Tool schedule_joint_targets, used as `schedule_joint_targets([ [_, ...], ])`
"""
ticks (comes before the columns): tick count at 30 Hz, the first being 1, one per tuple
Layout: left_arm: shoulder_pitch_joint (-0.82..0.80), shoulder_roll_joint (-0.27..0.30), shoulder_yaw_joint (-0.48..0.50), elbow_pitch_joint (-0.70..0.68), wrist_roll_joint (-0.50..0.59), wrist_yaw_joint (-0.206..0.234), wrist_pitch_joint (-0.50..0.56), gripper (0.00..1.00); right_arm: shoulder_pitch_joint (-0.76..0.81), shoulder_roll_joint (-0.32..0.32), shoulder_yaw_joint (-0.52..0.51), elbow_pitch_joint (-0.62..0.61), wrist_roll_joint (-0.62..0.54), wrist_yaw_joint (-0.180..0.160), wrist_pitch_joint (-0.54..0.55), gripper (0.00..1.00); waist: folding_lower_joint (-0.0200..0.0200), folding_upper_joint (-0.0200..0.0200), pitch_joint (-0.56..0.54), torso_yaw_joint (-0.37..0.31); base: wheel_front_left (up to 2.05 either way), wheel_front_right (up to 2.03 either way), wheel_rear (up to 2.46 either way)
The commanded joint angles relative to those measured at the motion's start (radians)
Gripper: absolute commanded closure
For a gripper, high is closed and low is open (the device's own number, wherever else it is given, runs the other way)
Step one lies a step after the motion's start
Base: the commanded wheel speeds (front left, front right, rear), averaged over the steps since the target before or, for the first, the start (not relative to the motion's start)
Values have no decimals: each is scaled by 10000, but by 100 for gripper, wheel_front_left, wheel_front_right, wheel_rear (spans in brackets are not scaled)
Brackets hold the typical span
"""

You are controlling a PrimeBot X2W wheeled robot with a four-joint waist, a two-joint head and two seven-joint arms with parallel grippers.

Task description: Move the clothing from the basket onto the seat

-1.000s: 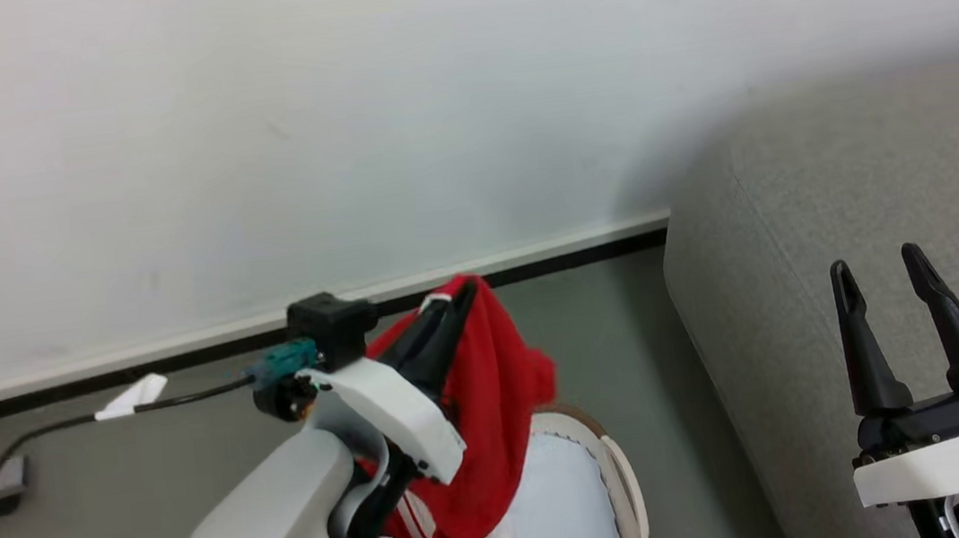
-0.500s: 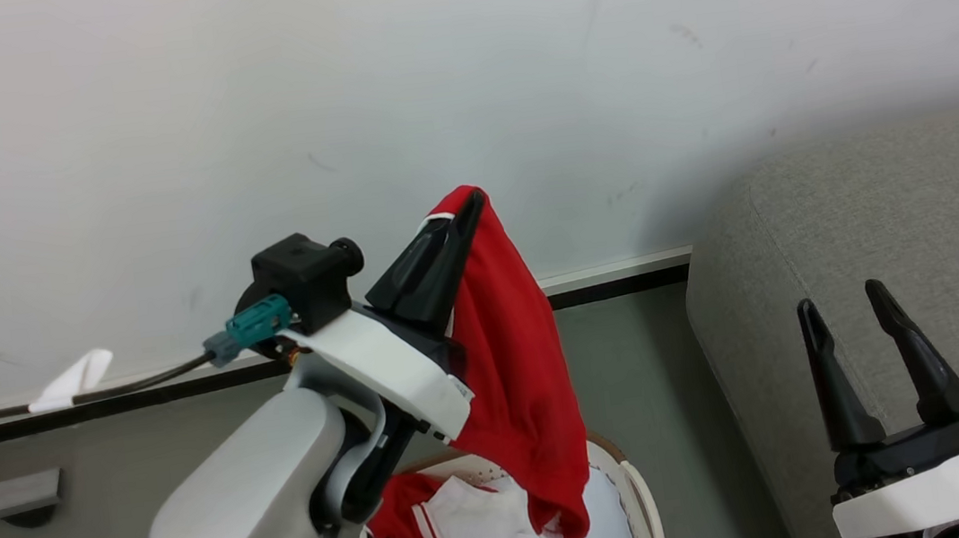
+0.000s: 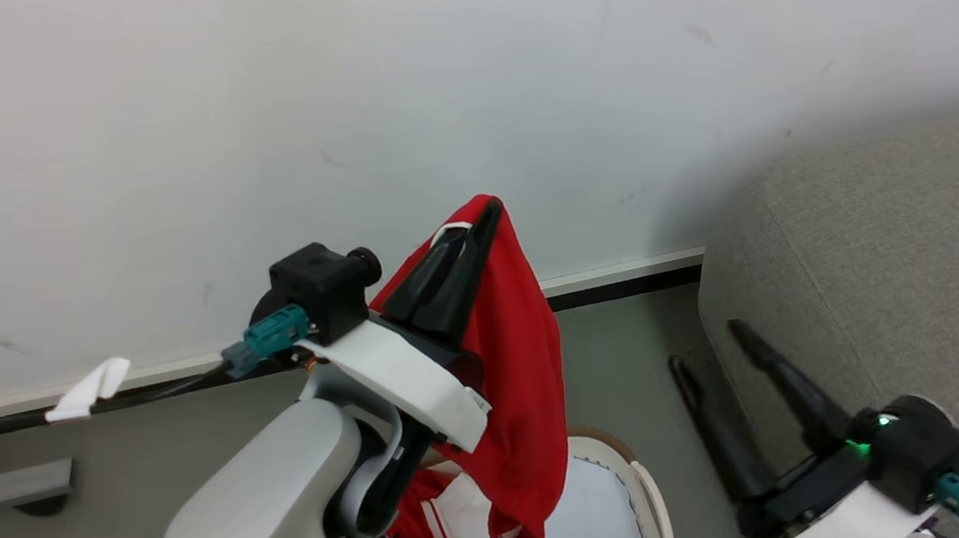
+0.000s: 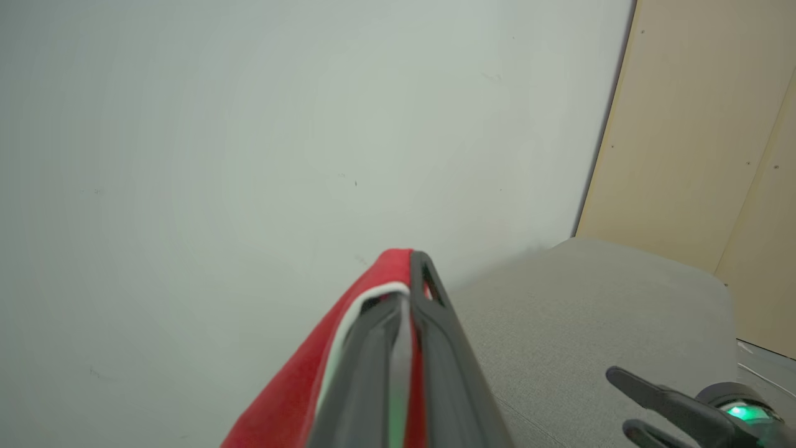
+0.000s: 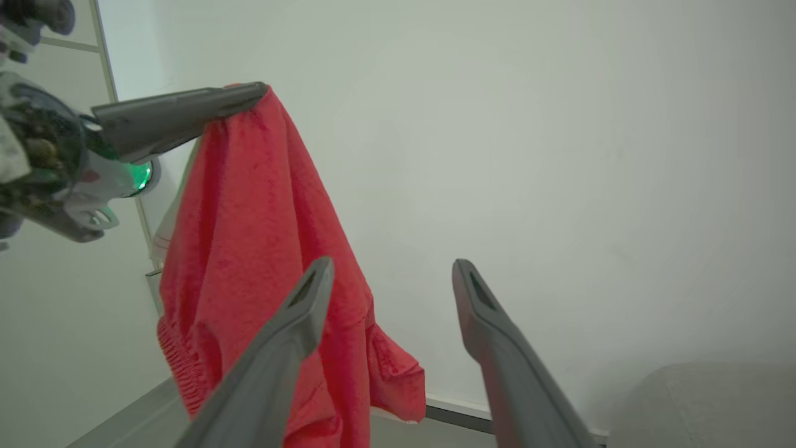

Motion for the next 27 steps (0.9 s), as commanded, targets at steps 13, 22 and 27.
schedule_joint_targets([
  [13, 77, -590, -533, 213, 127, -322, 5, 100, -2223, -302, 3250, 1180, 1418, -21, 5, 0, 0, 0, -58, 722, 0, 0, 0],
  [22, 150, -1140, -1022, 76, 73, -500, 168, 100, -3092, -196, 4316, 3475, 2615, -21, 5, 0, 0, 0, -285, 1512, 0, 0, 0],
  [27, 112, -1324, -1233, -55, 44, -591, 297, 100, -3361, -167, 5104, 4301, 3382, -21, 5, 0, 0, 0, -380, 1917, 0, 0, 0],
])
